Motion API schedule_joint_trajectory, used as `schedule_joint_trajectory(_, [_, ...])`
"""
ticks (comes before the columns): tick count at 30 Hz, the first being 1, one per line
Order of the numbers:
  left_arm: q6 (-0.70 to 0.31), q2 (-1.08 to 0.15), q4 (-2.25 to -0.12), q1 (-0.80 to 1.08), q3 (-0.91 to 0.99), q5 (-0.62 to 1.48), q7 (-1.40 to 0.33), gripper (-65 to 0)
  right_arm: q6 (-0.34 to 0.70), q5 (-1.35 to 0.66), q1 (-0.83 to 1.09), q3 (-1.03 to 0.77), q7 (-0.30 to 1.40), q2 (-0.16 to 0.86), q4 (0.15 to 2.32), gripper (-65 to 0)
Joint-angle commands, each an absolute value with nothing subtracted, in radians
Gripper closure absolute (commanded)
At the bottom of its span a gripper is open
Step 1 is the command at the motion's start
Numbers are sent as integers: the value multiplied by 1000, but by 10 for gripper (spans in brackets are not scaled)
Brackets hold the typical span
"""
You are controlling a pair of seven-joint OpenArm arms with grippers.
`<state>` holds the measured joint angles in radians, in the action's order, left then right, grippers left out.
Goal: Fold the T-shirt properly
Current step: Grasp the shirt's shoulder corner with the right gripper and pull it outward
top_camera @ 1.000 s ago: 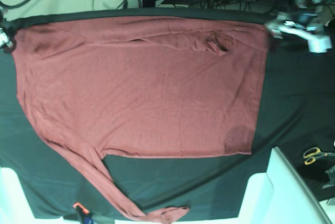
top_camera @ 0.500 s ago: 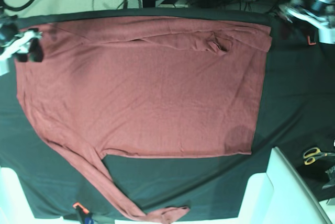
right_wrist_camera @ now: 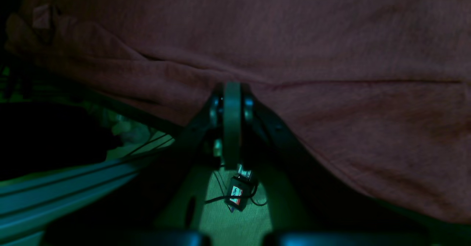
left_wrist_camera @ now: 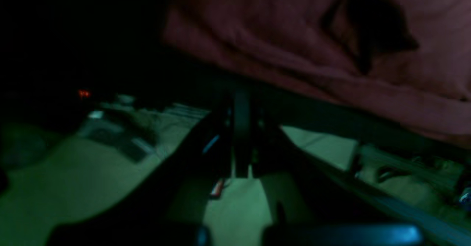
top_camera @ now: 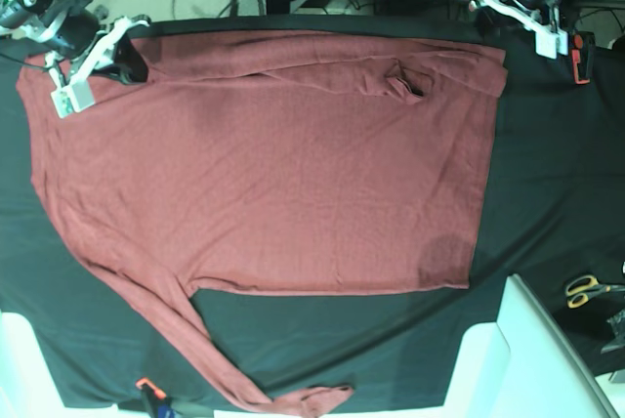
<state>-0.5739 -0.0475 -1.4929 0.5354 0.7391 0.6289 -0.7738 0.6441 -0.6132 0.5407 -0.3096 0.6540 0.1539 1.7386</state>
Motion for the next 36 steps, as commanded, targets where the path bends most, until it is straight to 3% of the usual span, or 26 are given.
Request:
schedule_joint_trajectory(1, [-576,-58,-1491,532,751,644,-759,0,650,-630,538,-315,634,165,1751,-11])
schedule_joint_trajectory(14, [-576,-56,-1501,526,753,645,-762,0,650,-625,541,-306,634,179,1751,-11])
schedule_joint_trajectory(23, [-576,-56,-1643,562,750,645,-762,0,650,-303,545,-120,628,147,1759,-11])
schedule_joint_trajectory(36, [-576,-58,-1643,558,751,645,-762,0,648,-216,463,-76,634,91,1751,-11])
